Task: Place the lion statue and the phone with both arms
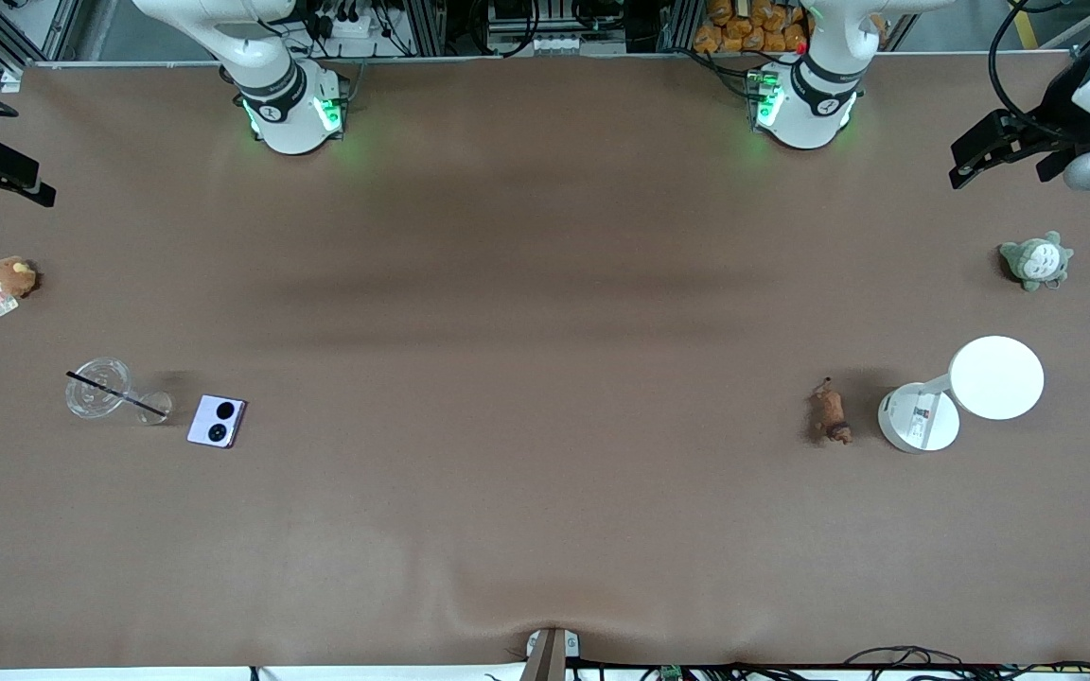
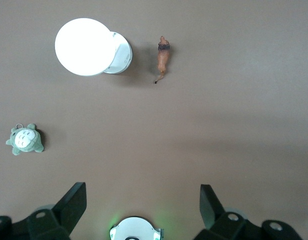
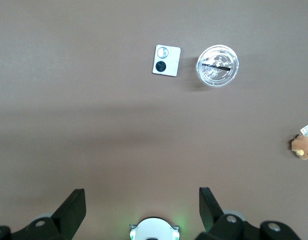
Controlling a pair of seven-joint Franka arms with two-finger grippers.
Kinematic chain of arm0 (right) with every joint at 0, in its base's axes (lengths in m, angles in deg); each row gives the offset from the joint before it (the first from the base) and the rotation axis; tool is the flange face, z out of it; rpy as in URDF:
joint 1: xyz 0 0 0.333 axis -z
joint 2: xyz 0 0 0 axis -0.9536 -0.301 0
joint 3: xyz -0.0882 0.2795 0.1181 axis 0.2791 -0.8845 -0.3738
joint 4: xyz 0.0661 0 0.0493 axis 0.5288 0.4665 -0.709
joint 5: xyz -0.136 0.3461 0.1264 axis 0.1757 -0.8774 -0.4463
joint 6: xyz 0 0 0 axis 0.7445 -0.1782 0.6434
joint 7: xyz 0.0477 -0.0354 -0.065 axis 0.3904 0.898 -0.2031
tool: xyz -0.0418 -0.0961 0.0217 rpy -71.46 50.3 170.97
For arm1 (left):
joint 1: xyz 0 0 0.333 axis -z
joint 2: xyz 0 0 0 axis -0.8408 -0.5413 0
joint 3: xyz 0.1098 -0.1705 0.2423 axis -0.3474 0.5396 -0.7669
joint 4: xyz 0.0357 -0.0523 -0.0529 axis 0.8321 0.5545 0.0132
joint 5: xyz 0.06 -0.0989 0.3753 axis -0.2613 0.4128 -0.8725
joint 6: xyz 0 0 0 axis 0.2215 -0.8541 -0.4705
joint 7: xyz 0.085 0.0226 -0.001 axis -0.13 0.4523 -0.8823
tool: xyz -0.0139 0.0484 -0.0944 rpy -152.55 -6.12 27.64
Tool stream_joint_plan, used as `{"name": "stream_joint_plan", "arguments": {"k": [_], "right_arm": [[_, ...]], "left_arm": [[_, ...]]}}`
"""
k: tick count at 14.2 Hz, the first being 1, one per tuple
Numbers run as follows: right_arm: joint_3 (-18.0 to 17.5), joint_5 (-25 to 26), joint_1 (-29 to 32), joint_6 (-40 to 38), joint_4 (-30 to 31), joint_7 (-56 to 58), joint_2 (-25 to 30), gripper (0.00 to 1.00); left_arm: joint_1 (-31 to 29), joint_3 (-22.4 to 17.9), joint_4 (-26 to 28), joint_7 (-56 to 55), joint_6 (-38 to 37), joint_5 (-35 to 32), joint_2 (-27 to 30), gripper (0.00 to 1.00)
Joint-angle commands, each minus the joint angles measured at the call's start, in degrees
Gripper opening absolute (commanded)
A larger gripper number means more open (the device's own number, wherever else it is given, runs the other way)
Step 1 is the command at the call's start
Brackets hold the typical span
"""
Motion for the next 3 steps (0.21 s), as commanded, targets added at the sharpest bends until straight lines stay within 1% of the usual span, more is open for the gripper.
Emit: {"name": "stream_joint_plan", "arguments": {"k": [1, 3], "right_arm": [[-0.7, 0.4, 0.8, -0.2, -0.3, -0.4, 0.5, 1.0], [-0.6, 0.4, 0.8, -0.1, -0.3, -0.4, 0.5, 1.0]], "left_arm": [[-0.1, -0.1, -2.0, 1.1, -1.6, 1.0, -0.7, 1.0], [-0.3, -0.1, -2.1, 1.1, -2.2, 1.0, -0.7, 1.0]]}}
